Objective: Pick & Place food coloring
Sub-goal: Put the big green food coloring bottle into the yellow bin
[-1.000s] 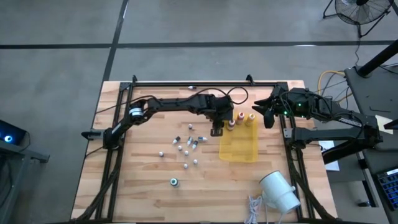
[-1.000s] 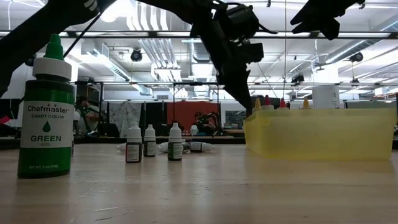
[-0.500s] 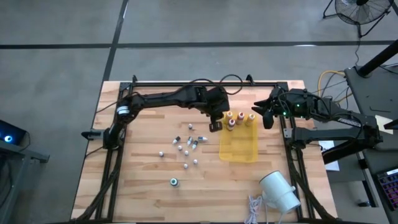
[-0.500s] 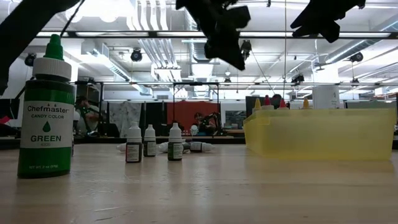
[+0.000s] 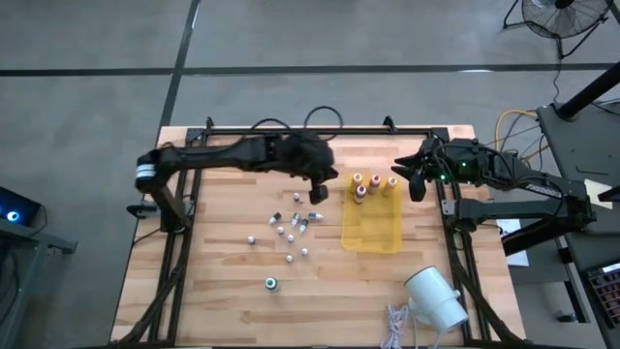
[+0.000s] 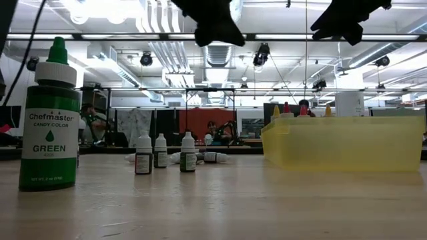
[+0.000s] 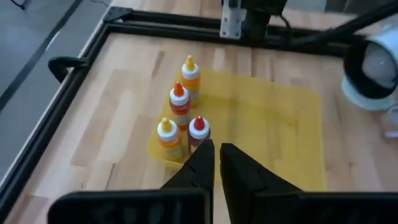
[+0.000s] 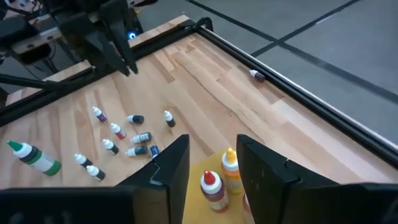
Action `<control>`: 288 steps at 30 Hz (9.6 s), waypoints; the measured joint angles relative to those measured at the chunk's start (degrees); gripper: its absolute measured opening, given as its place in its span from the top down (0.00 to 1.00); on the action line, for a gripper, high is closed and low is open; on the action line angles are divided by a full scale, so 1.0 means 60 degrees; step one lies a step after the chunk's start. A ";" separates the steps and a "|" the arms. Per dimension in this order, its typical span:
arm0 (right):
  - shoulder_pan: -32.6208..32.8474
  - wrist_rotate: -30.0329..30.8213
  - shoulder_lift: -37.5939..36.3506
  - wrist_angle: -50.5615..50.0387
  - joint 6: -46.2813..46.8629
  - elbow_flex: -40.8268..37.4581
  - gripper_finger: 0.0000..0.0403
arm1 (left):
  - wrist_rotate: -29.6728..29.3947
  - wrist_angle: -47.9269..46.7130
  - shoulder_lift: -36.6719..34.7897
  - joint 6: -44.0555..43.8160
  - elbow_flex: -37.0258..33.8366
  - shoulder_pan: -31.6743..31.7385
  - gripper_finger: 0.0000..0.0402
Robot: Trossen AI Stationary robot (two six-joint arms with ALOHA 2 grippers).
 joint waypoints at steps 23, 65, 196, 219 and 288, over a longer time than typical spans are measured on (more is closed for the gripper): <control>0.0000 -0.0022 0.1049 0.1259 -0.1333 -0.0015 0.98 | -0.0081 0.3749 -0.5179 -0.1252 -0.5861 0.0011 1.00; 0.0000 -0.0059 0.1109 0.1399 -0.0051 -0.0011 0.98 | 0.2544 0.0499 -0.5349 -0.2084 -0.4025 -0.1898 0.59; 0.0000 -0.0048 0.1112 0.0835 0.0386 -0.0011 0.98 | 0.0998 -0.2360 -0.0534 0.0934 -0.3494 -0.5817 0.77; 0.0000 -0.0022 0.0643 -0.0146 -0.0414 0.1693 0.98 | -0.0008 -0.4310 -0.0552 0.1442 -0.0213 -0.2551 0.77; 0.0000 0.0739 0.0672 -0.2618 -0.1053 0.2488 0.98 | 0.0345 -0.3381 0.3594 0.1751 0.4807 -0.0783 0.77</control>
